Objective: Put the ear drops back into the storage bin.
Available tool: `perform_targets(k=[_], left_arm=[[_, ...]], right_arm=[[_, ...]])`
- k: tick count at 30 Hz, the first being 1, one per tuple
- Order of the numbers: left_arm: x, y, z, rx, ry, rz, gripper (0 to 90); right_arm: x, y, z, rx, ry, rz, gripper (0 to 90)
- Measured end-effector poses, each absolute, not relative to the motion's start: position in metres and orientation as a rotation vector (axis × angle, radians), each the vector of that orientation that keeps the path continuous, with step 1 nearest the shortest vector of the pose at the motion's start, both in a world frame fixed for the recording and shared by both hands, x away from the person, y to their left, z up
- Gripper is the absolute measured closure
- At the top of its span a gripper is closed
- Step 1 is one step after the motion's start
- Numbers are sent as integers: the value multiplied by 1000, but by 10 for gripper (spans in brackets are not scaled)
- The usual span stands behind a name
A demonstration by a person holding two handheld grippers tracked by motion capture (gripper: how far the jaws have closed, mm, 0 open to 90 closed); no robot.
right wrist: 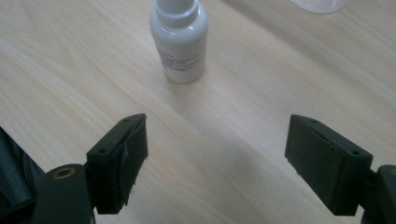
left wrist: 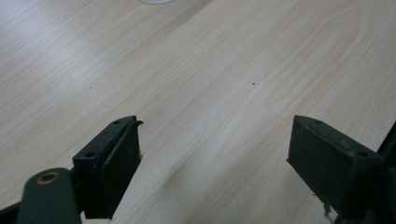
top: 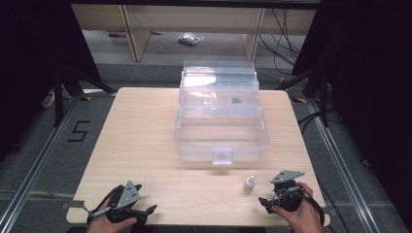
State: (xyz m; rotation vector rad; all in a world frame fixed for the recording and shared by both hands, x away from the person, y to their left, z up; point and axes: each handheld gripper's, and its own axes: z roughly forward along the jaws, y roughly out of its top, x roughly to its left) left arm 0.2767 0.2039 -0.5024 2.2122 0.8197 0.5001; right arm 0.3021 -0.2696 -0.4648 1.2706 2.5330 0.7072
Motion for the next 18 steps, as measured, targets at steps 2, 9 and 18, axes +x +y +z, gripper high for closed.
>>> perform_targets(k=[2, 9, 18], left_arm=[[277, 204, -502, 2220, 804, 506, 164], [276, 204, -502, 2208, 819, 498, 163], [277, 204, -502, 2213, 820, 500, 163]], right_arm=[[305, -268, -463, 1222, 2545, 702, 223], [309, -262, -461, 1197, 2571, 681, 225], [317, -254, -456, 1133, 2602, 661, 226]])
